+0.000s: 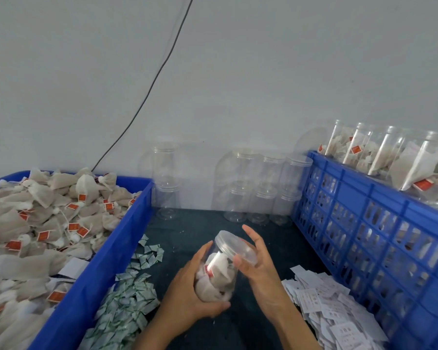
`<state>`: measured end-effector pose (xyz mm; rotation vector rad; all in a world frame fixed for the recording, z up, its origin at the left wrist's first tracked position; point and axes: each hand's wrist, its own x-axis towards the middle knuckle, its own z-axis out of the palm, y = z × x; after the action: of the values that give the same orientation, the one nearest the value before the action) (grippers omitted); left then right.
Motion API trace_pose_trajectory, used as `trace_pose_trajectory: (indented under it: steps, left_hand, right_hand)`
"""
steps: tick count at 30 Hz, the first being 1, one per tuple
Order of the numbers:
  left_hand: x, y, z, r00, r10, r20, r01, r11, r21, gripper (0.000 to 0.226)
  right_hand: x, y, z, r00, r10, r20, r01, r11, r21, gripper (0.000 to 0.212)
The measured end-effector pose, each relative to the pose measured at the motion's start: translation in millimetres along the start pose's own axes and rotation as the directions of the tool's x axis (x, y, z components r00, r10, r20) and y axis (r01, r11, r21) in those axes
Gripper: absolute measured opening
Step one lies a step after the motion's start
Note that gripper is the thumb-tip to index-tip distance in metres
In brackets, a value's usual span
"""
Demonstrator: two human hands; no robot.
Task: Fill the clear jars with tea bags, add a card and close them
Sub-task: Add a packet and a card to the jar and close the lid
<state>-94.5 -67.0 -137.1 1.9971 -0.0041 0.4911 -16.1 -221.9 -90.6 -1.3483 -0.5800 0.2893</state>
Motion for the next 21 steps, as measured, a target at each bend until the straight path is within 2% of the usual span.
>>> trace_pose_trajectory:
  steps: [2,4,8,12,16,21]
  left_hand:
    - [1,0,3,0.998,0.003,0.055,0.001,0.997,-0.071,0.106]
    - [2,-2,4,0.998,-0.001,0.061,0.007,0.995,-0.097,0.105]
    - [1,-7,3,1.000,0.007,-0.023,-0.008,0.998,-0.055,0.110]
    - [1,-2,7,0.998,0.041,-0.049,-0.044,0.997,-0.067,0.106]
    - [1,2,11,0.994,0.051,-0.096,-0.055,0.998,-0.040,0.104]
    - [-2,6,11,0.995,0.027,-0.092,-0.030,0.999,-0.023,0.110]
  right_hand:
    - [0,2,1,0.999,-0.020,-0.026,0.021,0.999,0.037,0.095]
    - [-1,4,5,0.997,-0.030,-0.076,0.036,0.997,0.072,0.086]
    - [-5,7,10,0.994,-0.027,-0.105,0.037,0.995,0.092,0.074]
    - [-7,3,17,0.985,-0.066,-0.159,0.079,0.994,0.074,0.080]
    - [-9,3,18,0.981,-0.102,-0.167,0.113,0.992,0.058,0.070]
    - [-11,-1,20,0.975,-0.126,-0.185,0.128,0.992,0.003,0.089]
